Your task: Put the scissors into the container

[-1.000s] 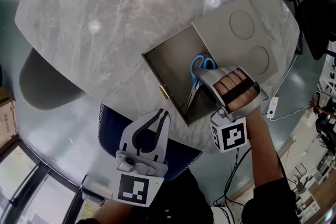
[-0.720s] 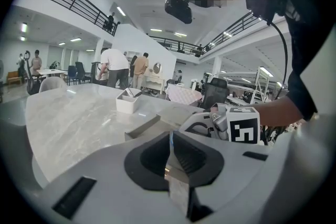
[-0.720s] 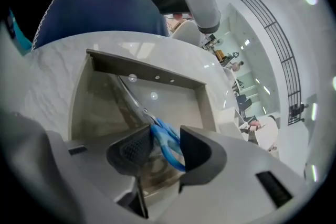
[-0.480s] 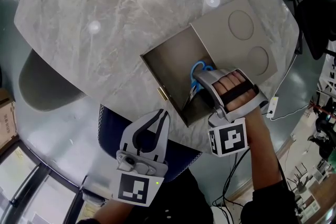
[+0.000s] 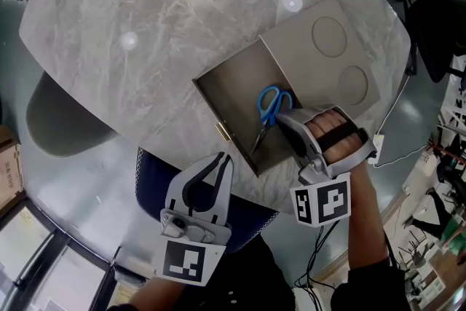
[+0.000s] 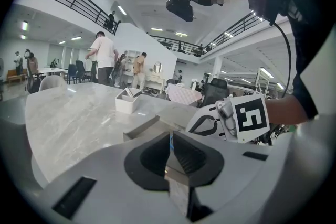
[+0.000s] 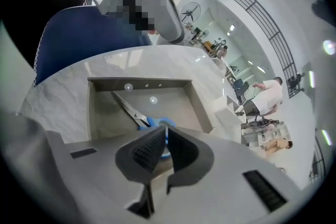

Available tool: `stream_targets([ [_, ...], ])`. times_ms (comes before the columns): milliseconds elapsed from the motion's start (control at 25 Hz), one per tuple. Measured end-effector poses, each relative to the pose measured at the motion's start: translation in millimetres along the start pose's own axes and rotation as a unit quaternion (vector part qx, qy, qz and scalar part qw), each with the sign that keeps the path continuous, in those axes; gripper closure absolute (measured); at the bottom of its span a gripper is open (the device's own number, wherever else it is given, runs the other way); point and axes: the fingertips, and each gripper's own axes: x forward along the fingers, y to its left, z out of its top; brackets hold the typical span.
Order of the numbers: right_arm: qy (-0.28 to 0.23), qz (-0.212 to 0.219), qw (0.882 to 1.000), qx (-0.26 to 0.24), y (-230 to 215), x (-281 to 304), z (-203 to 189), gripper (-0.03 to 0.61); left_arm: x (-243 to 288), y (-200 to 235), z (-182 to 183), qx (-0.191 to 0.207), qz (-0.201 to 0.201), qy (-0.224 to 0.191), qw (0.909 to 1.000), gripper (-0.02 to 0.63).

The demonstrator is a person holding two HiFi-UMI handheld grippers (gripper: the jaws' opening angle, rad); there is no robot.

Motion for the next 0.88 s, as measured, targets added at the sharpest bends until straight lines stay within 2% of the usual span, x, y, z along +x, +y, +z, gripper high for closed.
stream_targets([
  [40,0.000,-0.003,1.000,0.004,0.2,-0.3,0.1,0.569,0.5,-1.0,0.0,0.001,-0.001,0.000,1.0000,0.583],
  [240,0.002,-0.013,1.000,0.014,-3.0,-6.3,1.8,0.580,2.7,-4.7,4.1,0.008,-0.007,-0.003,0.9999,0.583],
  [440,-0.016,-0.032,0.997,0.071,-20.5,-39.3,14.0,0.581,-6.9,-14.6,19.5,0.017,-0.012,-0.010,0.9997,0.583],
  [560,-0.022,-0.053,0.992,0.110,-38.2,-62.4,21.0,0.581,-13.3,-21.0,39.8,0.031,-0.021,-0.028,0.9989,0.583],
  [720,-0.033,-0.094,0.978,0.185,-65.1,-98.6,29.1,0.581,-22.6,-26.0,73.0,0.043,-0.024,-0.060,0.9970,0.586],
  [800,-0.041,-0.113,0.965,0.233,-74.8,-120.6,32.6,0.581,-31.5,-30.7,89.7,0.046,-0.024,-0.074,0.9959,0.586],
  [880,-0.051,-0.133,0.948,0.285,-82.5,-144.4,35.2,0.581,-42.4,-36.7,105.0,0.051,-0.026,-0.086,0.9947,0.586],
])
